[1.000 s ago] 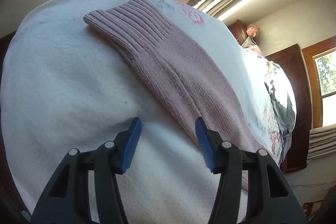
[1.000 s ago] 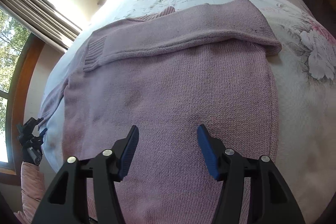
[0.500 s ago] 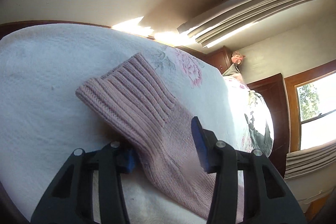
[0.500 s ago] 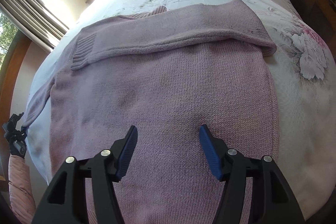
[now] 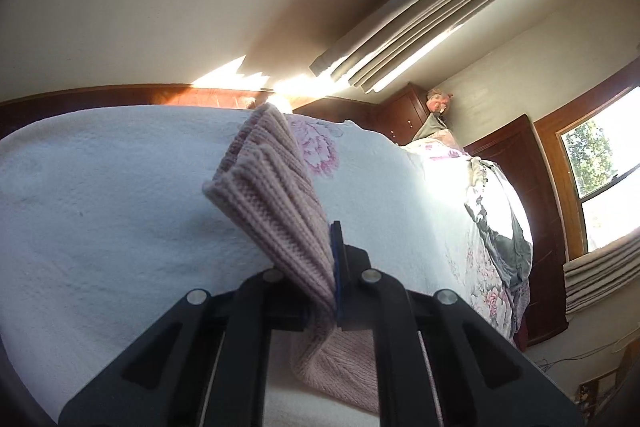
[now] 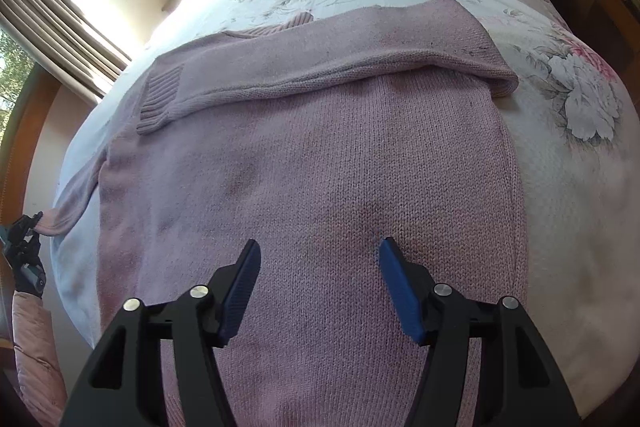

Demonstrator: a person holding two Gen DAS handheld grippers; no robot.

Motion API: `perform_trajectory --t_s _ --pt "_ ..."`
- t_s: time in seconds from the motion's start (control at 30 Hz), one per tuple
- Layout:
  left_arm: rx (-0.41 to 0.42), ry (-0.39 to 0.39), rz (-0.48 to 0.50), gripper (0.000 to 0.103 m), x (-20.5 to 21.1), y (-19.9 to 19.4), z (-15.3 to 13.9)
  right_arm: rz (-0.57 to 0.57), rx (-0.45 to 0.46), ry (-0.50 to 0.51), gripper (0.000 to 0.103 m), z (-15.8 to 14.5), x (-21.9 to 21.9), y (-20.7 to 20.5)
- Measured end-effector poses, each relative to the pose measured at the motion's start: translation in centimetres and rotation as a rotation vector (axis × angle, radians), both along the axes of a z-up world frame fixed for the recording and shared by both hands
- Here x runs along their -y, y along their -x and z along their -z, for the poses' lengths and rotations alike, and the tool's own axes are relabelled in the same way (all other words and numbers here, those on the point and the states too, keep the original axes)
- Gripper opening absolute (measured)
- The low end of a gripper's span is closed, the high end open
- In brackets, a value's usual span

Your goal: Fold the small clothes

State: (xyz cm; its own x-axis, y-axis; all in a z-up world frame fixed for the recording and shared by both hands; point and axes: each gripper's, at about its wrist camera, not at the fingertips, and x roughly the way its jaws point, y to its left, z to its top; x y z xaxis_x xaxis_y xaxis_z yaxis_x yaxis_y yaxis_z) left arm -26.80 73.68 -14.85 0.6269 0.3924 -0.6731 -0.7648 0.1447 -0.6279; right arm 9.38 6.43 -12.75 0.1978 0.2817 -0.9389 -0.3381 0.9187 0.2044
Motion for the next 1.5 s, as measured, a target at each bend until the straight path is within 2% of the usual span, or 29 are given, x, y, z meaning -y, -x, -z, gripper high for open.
perform_trajectory --t_s 0.27,0.43,0.7,0.8,0.9,1.03,1.2,1.23,1.27,1.3,1.33,1.43,1.5 --pt "0.005 -0.149 0.282 0.006 7.3 -9.8 -6.3 0.029 0.016 0.005 0.062 -0.5 1.5 0.4" --pt "0.038 -0.177 0.479 0.006 14.0 -17.3 -8.0 0.052 0.024 0.0 0.062 -0.6 2.9 0.4" --pt "0.059 -0.204 0.768 0.006 27.3 -28.4 -8.7 0.069 0.037 -0.01 0.062 -0.7 4.9 0.2" --pt "0.061 -0.197 0.838 0.006 31.3 -31.5 -8.1 0.074 0.034 -0.023 0.062 -0.5 5.8 0.0" --pt "0.027 -0.198 0.889 0.006 34.2 -34.2 -6.5 0.07 0.027 -0.045 0.062 -0.3 6.6 -0.2" --pt "-0.059 -0.143 0.911 0.006 35.8 -36.6 -2.6 0.053 0.019 -0.064 0.062 0.0 7.1 -0.6" --pt "-0.144 -0.077 0.939 0.009 36.8 -37.9 1.7 0.034 0.016 -0.083 0.063 0.4 7.4 -1.1" --pt "-0.151 -0.089 0.943 0.009 37.3 -37.9 1.8 0.032 0.015 -0.088 0.063 0.5 7.4 -1.2" --pt "-0.15 -0.115 0.948 0.015 37.7 -37.8 1.6 0.03 0.014 -0.092 0.063 0.6 7.5 -1.3" --pt "-0.137 -0.131 0.979 0.025 38.5 -37.6 1.2 0.028 0.013 -0.095 0.063 0.6 7.6 -1.4" --pt "-0.118 -0.136 1.03 0.03 39.2 -37.4 0.8 0.027 0.012 -0.098 0.063 0.6 7.6 -1.4" --pt "-0.058 -0.136 1.15 0.033 40.8 -36.4 -0.4 0.029 0.011 -0.098 0.063 0.6 7.5 -1.8" --pt "-0.056 -0.151 1.17 0.036 40.5 -35.3 -0.9 0.027 0.013 -0.09 0.064 0.5 7.3 -2.1"
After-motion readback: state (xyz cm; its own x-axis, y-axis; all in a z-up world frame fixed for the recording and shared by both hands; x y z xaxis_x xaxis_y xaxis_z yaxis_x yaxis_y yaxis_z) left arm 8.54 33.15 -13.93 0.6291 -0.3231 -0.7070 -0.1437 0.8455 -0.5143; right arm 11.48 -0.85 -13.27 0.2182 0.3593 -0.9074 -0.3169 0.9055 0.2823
